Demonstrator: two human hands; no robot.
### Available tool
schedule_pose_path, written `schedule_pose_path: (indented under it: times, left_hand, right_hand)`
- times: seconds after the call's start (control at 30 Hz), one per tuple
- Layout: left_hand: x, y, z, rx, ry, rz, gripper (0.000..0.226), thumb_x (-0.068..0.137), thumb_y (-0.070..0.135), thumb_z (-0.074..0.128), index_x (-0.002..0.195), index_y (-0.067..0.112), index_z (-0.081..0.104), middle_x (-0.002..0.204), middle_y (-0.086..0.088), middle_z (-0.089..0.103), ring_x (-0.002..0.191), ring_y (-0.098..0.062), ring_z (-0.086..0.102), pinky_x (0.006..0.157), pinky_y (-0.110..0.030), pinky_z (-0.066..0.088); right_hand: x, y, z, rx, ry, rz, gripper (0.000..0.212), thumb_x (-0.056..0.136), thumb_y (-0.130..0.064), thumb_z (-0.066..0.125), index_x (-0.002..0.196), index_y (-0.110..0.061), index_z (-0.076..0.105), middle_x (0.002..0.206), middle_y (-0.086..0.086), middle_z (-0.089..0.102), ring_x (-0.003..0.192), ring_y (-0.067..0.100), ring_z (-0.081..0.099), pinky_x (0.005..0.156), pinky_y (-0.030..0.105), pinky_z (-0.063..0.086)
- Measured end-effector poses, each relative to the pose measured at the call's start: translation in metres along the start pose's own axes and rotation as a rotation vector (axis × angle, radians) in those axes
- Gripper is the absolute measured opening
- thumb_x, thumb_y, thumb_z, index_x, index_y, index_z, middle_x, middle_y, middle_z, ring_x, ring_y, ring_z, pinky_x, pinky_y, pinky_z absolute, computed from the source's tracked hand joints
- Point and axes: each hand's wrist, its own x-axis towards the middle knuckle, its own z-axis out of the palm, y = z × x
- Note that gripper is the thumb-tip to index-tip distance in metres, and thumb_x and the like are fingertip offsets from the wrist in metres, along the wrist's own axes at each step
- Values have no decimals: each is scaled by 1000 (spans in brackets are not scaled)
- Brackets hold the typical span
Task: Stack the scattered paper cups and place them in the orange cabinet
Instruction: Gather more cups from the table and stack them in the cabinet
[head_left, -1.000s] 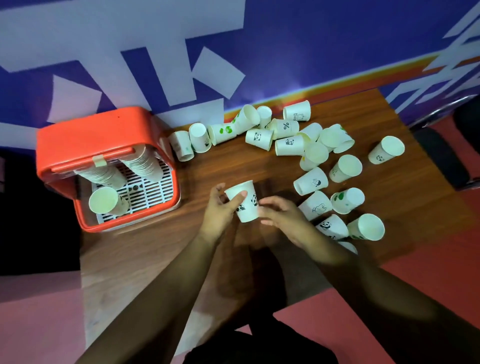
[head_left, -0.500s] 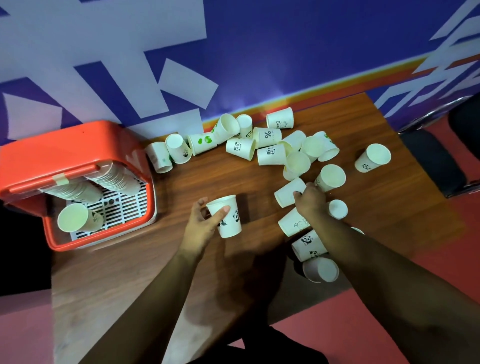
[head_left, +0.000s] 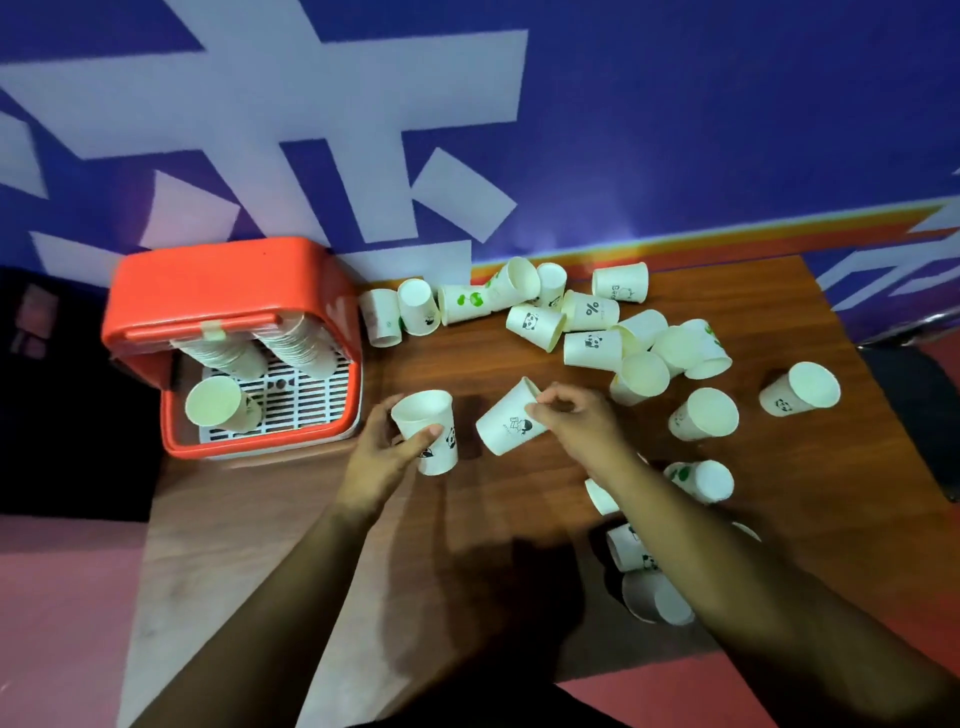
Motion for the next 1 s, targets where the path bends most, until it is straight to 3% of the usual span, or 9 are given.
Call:
schedule_pose_path:
  times: [0.07,0.17,0.33,0.47,0.57,0.63,0.77,0.83,1.0]
  left_hand:
    - [-6,6,-28,-5,37,23,56,76,26,84,126,25,59,122,-3,69,114,-17,65,96,-35,54]
    - [-19,12,-74,-28,107,49,54,84,14,80,132,18,56,124,-6,69,108,-12,66,92,-32,56]
    - [-39,15,-162,-59,264,106,46,90,7,71,133,16,55,123,1,68,104,-5,67,80,-20,55]
    - [-49,14,-225,-76,387,141,47,89,12,75,131,17,54,127,0,63,112,-9,62,82,-17,53]
    - [-52,11,-261,-122,424,144,55,78,23,78,127,20,53,122,1,63,110,-8,62,86,-21,52]
    - [-53,9,-279,-128,436,142,56,77,23,79,127,20,53,119,4,63,107,-7,62,89,-25,51]
    - [-52,0,-303,-82,417,140,47,88,9,75,129,16,52,120,2,62,107,-9,61,84,-18,51]
    - [-50,-5,-312,-64,400,138,48,87,16,78,128,21,54,127,-2,62,114,-15,61,88,-24,51]
    - [-40,-10,-331,-36,376,142,64,68,48,83,124,32,56,127,5,62,121,-15,60,103,-40,51]
  right_hand:
    - [0,-22,22,73,-64,42,7,84,-25,73,84,-18,72,95,0,70,97,19,65,81,35,52]
    - [0,-48,59,74,-85,14,7,85,-25,71,85,-18,70,93,1,72,95,18,66,73,29,49]
    - [-13,-93,134,198,-198,-90,26,81,-16,78,101,-22,63,104,-4,68,97,13,66,77,23,54]
    - [-22,-120,203,171,-252,-222,51,74,-13,83,113,-27,54,118,-2,64,107,17,64,92,41,56]
    - [-27,-136,250,100,-219,-330,62,71,-17,85,120,-27,49,124,-2,59,113,17,58,97,45,51]
    - [-30,-146,280,60,-188,-407,69,69,-20,85,127,-23,48,128,-4,56,117,17,55,101,41,48]
    - [-29,-156,327,-44,-112,-525,75,69,-18,86,133,-13,48,132,1,54,122,17,50,103,25,39]
    - [-25,-156,343,-110,-75,-562,73,69,-18,86,132,-10,49,130,4,55,121,19,50,99,21,37]
    - [-16,-142,373,-315,-33,-586,74,71,-25,84,134,-8,47,130,8,56,121,27,51,99,31,40]
